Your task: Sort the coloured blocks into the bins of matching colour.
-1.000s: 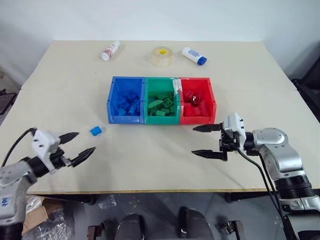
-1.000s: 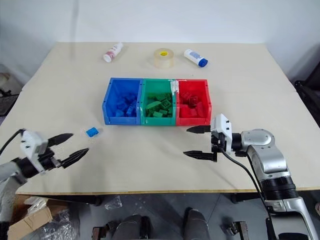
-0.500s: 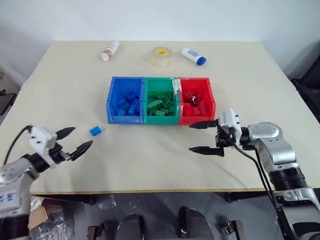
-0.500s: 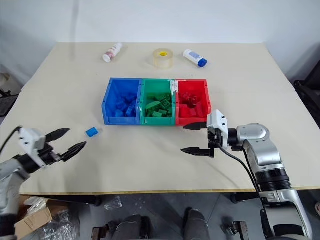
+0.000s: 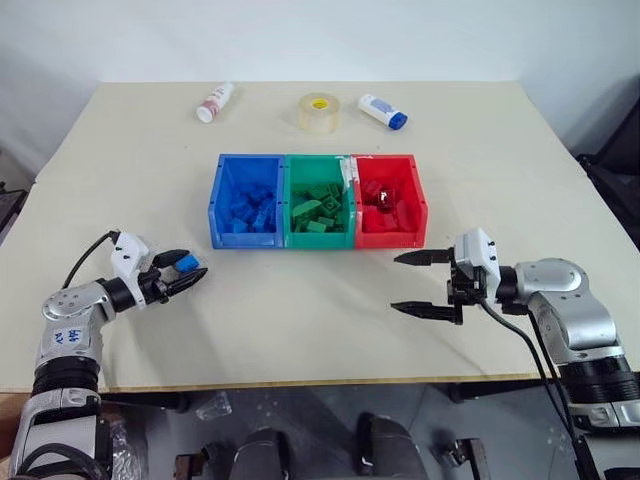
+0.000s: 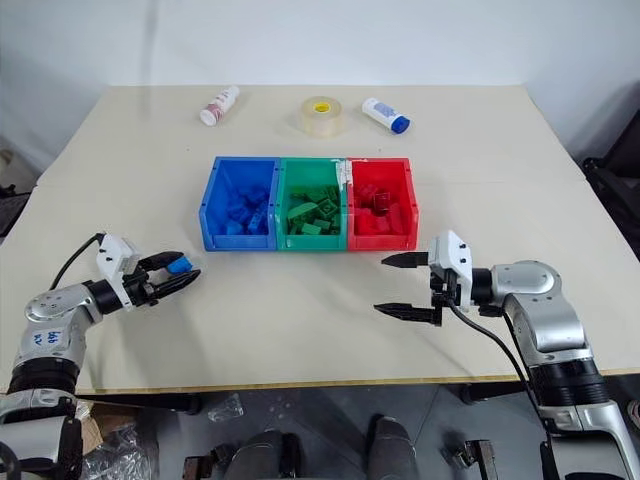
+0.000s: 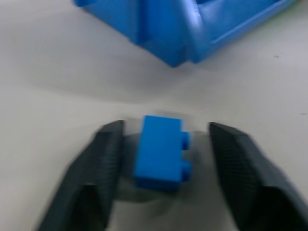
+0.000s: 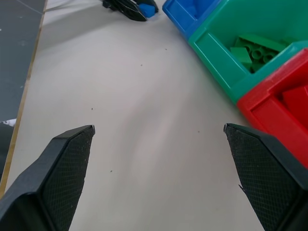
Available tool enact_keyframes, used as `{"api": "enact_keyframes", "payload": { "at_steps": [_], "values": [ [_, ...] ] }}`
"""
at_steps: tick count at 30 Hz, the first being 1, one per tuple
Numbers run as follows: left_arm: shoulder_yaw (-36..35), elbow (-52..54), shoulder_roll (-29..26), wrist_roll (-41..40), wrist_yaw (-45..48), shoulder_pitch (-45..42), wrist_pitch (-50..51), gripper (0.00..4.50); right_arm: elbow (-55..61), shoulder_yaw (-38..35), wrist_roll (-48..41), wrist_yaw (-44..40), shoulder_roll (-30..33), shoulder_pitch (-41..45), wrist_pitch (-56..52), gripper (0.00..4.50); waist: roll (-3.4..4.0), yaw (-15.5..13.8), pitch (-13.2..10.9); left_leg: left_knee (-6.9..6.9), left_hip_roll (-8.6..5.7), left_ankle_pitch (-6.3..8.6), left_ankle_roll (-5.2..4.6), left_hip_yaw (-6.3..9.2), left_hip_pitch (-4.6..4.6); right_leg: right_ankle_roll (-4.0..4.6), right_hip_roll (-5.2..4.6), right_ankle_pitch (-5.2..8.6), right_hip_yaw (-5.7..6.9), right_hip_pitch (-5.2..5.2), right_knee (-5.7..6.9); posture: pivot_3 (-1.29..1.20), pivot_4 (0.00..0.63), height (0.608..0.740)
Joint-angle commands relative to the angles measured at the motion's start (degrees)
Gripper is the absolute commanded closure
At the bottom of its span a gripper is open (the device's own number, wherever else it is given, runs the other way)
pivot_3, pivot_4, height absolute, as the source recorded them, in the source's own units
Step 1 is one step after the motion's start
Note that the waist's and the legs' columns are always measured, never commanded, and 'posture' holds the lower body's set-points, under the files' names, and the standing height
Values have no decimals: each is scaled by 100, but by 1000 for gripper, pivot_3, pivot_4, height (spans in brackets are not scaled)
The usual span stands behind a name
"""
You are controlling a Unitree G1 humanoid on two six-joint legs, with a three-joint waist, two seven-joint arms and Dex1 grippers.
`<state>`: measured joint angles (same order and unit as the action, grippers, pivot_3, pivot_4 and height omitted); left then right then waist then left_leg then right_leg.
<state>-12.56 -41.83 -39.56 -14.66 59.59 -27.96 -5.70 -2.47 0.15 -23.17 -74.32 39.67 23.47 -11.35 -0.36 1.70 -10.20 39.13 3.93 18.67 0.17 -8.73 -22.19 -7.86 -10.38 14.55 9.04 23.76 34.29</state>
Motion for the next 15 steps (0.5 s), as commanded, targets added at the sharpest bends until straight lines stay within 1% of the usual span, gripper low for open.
{"api": "enact_keyframes", "payload": {
  "at_steps": [1,3,6,8,12,15],
  "values": [
    [46,-18,-113,5,190,-13,32,2954,267,-203,-129,68,98,-51,-4,0,0,-3,0,0,0,0,0,0,0,0,0,0,0,0,0,0,150,740],
    [53,118,-138,-8,235,9,93,3537,282,-211,-128,86,97,-71,3,0,0,-3,0,0,0,0,0,0,0,0,0,0,0,0,0,0,150,740],
    [46,406,-165,-46,283,50,208,3574,282,-218,-132,113,93,-75,9,0,0,-4,0,0,0,0,0,1,-1,0,0,0,0,0,0,0,150,740],
    [-41,832,-199,-147,197,78,396,3574,280,-215,-132,123,93,-76,17,0,-1,-4,0,0,0,0,0,1,-1,0,0,0,0,0,0,0,150,740],
    [-112,2018,-249,-494,61,-45,1228,3574,267,-219,-132,162,76,-69,44,0,-3,-6,-2,1,0,0,0,4,-2,0,0,0,0,1,1,0,150,740],
    [-24,2295,-173,-585,-58,-334,1653,3574,254,-207,-125,185,60,-51,53,0,-3,-30,-1,5,0,0,-1,7,-2,0,-1,0,1,-2,2,0,150,740]
  ]
}}
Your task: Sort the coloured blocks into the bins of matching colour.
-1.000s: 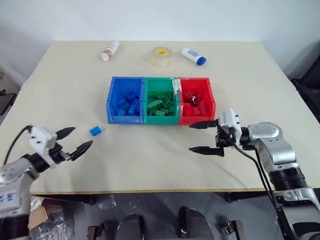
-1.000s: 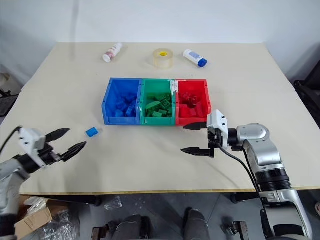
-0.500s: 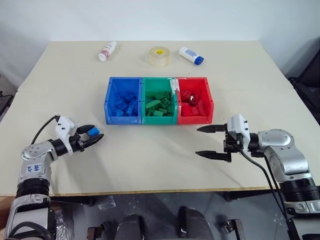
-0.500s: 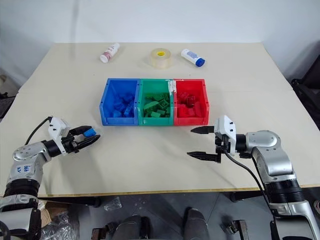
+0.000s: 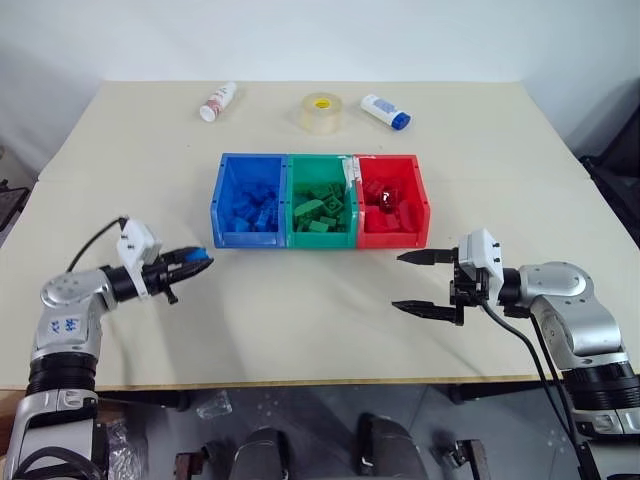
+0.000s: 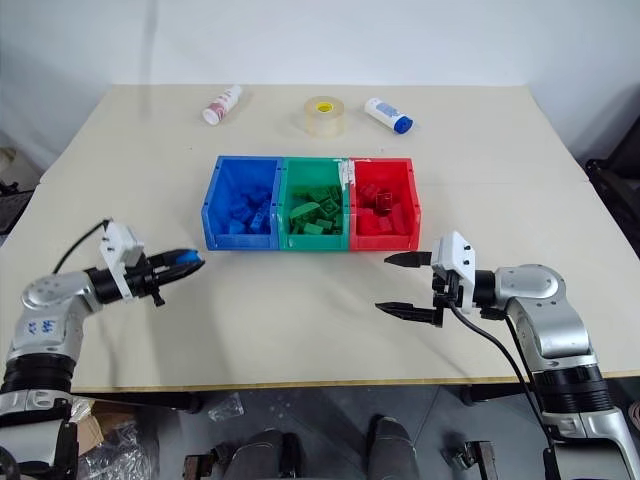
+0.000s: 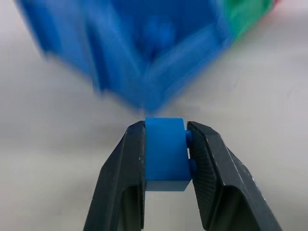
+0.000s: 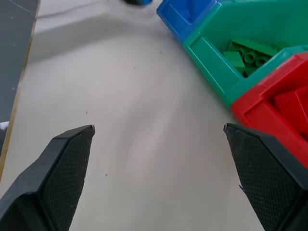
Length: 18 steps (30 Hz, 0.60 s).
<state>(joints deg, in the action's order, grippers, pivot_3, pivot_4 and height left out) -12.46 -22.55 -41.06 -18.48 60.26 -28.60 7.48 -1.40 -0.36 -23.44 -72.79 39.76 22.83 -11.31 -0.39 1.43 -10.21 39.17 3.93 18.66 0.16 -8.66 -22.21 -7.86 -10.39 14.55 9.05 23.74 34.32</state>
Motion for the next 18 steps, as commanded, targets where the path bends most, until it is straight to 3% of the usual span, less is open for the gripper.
{"api": "enact_keyframes", "payload": {
  "at_steps": [1,5,9,16,18],
  "values": [
    [7,324,39,-188,-193,-428,391,3574,141,-151,-93,42,45,19,52,0,0,-1,0,2,0,0,0,0,0,0,0,0,0,-1,1,0,150,740],
    [344,-575,403,177,-414,-1365,173,3574,172,-161,-94,106,29,-11,70,0,0,-1,0,2,-1,-1,-1,0,1,0,0,0,1,-3,1,0,150,740],
    [560,-1740,784,403,-489,-2196,8,2264,276,-208,-115,193,42,-102,63,0,-2,3,0,3,-4,-2,-1,0,-1,-1,1,-1,3,-5,-4,0,150,740],
    [526,-2110,734,394,-114,-2387,-543,41,462,-364,-165,308,140,-326,25,0,-7,46,-4,-11,-4,-2,-1,-3,-2,-4,3,-1,2,0,-15,0,150,740],
    [425,-1861,590,302,46,-2195,-711,16,499,-383,-170,320,140,-353,6,0,-8,33,-4,-3,-4,-1,-2,-3,-4,-5,2,-2,1,-1,-14,0,150,740]
  ]
}}
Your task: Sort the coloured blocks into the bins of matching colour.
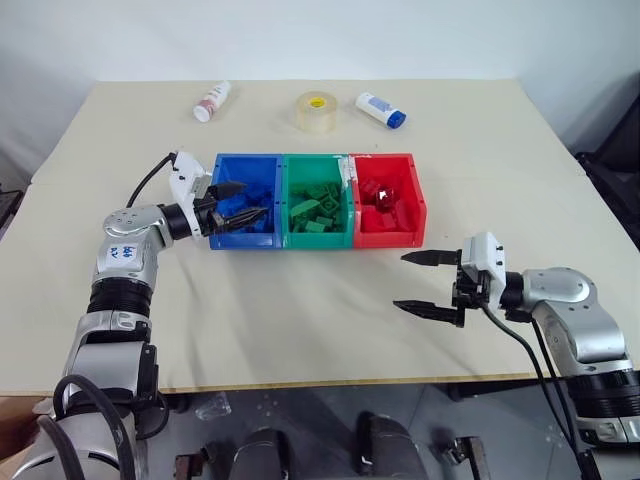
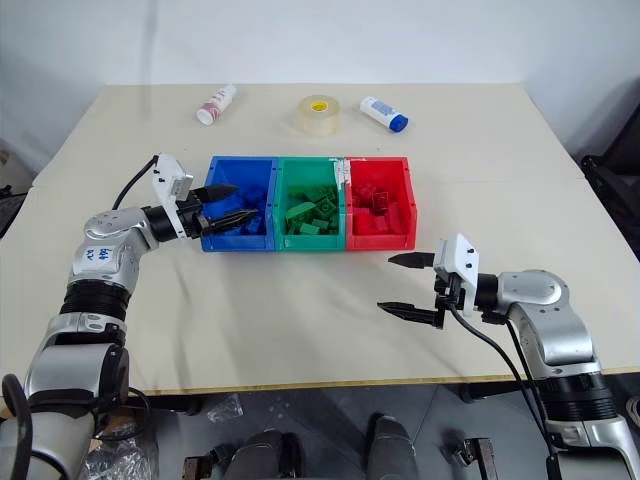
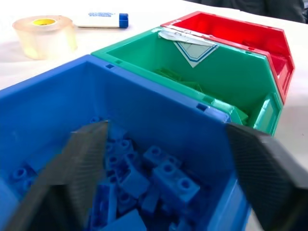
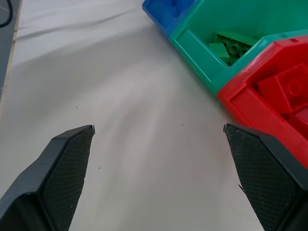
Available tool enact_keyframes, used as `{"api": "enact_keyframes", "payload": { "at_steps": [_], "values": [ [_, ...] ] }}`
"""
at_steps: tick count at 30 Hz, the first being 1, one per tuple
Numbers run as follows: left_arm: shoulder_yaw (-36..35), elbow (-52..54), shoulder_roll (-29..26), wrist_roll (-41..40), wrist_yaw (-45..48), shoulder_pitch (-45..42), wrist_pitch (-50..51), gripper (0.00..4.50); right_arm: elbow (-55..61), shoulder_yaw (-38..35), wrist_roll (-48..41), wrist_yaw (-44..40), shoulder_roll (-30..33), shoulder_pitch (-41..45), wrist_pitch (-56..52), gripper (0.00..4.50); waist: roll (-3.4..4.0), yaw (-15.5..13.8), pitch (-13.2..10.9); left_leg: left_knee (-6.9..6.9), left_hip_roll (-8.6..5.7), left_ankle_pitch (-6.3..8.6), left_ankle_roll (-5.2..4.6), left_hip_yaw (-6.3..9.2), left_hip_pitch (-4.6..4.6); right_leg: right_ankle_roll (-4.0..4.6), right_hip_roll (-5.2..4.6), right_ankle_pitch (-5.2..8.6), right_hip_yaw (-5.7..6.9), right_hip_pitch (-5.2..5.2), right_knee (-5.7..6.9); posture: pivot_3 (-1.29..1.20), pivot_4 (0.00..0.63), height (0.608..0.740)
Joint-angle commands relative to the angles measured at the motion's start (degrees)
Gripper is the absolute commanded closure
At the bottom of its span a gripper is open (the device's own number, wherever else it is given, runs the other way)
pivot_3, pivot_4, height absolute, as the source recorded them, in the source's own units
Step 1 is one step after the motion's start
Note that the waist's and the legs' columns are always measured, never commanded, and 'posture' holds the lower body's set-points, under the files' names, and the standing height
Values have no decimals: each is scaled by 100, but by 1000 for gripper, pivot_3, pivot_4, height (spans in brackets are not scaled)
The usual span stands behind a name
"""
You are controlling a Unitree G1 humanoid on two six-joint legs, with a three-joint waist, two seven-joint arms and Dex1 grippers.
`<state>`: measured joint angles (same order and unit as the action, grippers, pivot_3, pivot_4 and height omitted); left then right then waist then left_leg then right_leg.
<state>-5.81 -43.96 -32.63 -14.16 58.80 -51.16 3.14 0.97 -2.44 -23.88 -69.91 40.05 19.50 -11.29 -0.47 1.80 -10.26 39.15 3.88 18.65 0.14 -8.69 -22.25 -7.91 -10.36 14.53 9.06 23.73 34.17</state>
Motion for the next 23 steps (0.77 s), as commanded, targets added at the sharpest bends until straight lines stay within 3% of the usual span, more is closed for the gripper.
{"api": "enact_keyframes", "payload": {
  "at_steps": [1,4,7,12,17,23],
  "values": [
    [-298,474,-353,-162,231,222,-329,16,264,-181,-130,29,115,-21,-5,0,0,4,0,3,0,0,0,0,0,-1,0,-1,-1,-1,0,0,150,740],
    [-480,1131,-613,-186,177,824,-438,16,185,-164,-119,-33,146,32,-6,0,1,9,0,2,2,0,0,0,4,-1,-1,-1,-4,0,6,0,150,740],
    [-711,2064,-905,-574,369,1717,266,16,-78,-94,-72,-168,167,228,41,0,1,14,0,2,2,0,-1,0,4,-1,-1,-1,-5,0,5,0,150,740],
    [-1456,3431,-1041,-1067,419,3579,375,16,-1282,154,197,-721,240,1016,398,0,-4,1,-3,7,0,-1,-7,2,5,-1,-8,-1,-8,-2,12,0,150,740],
    [-1651,3672,-1105,-1232,318,4007,535,16,-2283,229,440,-1064,264,1570,799,0,-3,-36,-3,4,5,-4,-2,6,5,4,-4,1,-2,0,17,0,150,740],
    [-1650,3674,-1073,-1308,291,3933,477,16,-2394,172,481,-1072,229,1614,864,0,-3,-14,-3,2,3,-4,-2,3,4,3,-6,1,-3,1,16,0,150,740]
  ]
}}
